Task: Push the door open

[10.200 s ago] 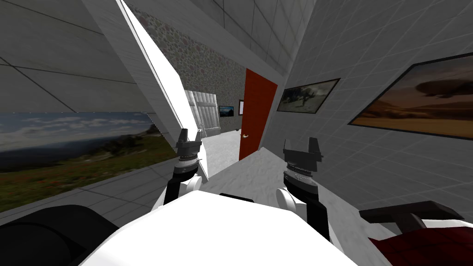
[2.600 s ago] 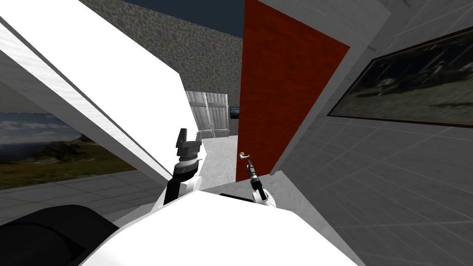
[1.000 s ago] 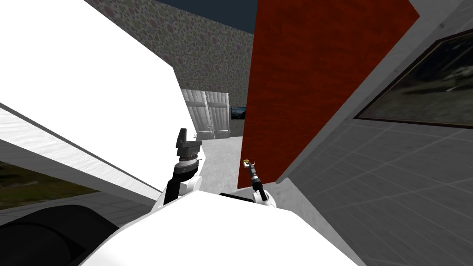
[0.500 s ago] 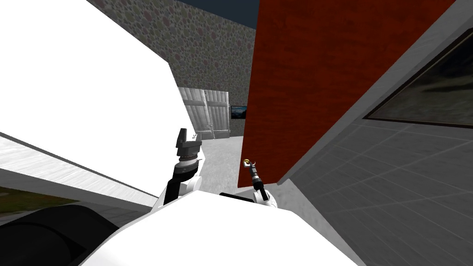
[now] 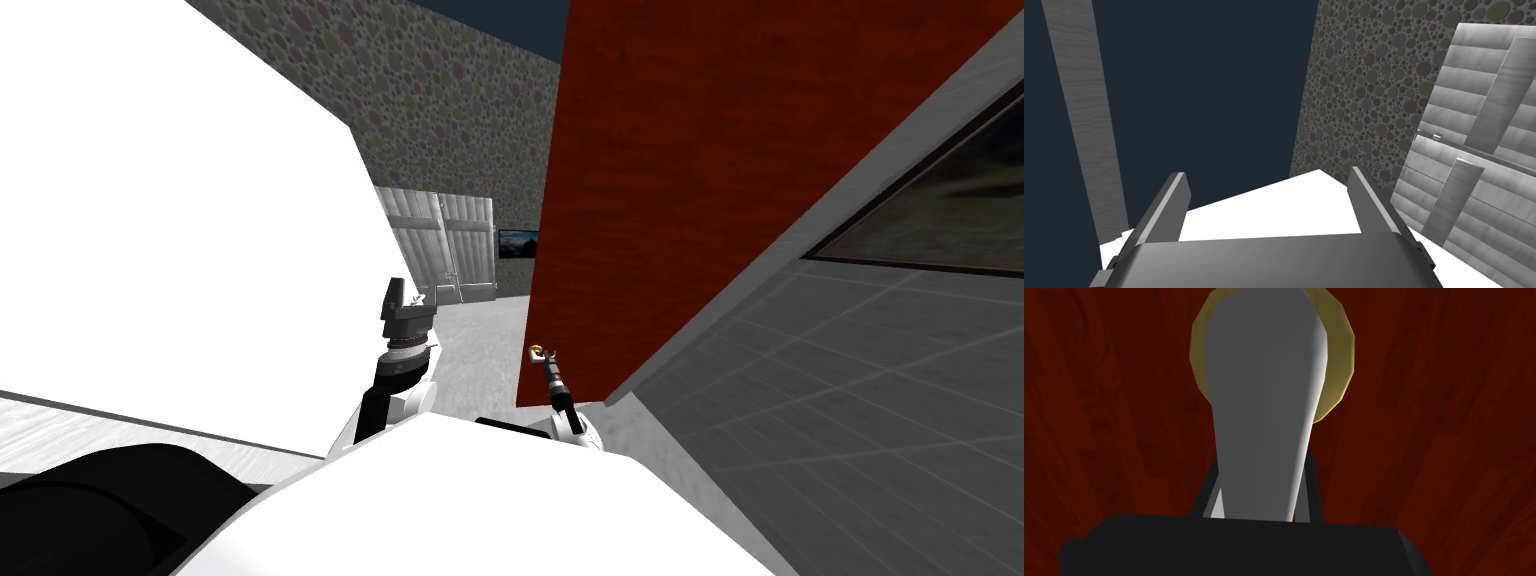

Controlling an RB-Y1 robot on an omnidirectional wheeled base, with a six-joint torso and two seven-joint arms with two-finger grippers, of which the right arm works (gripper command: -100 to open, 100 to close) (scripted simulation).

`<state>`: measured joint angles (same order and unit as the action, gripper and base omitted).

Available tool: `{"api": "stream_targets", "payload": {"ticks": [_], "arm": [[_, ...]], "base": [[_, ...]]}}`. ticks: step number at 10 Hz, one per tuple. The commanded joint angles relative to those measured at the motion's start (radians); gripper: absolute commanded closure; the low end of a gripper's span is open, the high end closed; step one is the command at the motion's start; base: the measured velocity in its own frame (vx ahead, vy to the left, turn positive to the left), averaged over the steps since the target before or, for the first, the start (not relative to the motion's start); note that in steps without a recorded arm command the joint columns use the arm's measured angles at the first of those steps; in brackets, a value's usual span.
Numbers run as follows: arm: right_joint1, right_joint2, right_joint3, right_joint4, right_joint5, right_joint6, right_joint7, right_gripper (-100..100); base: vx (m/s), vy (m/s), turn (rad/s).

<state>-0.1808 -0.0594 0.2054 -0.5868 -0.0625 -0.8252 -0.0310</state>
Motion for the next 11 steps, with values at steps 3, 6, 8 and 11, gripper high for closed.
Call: {"api": "stream_targets", "payload": {"ticks": [3,6,8,11], "arm": [[0.01,-0.019,-0.028,-0.031,-0.012,0.015,0.008,100],[0.007,-0.025,-0.071,-0.026,-0.031,0.017,0.023,100],[0.006,-0.026,-0.085,-0.024,-0.038,0.017,0.028,100],[0.005,-0.025,-0.113,-0.02,-0.05,0.018,0.037,100]], "base": [[0.098,0.068,-0.026],[0.164,0.125,-0.083],[0.146,0.132,-0.053],[0.1,0.07,-0.039]]}}
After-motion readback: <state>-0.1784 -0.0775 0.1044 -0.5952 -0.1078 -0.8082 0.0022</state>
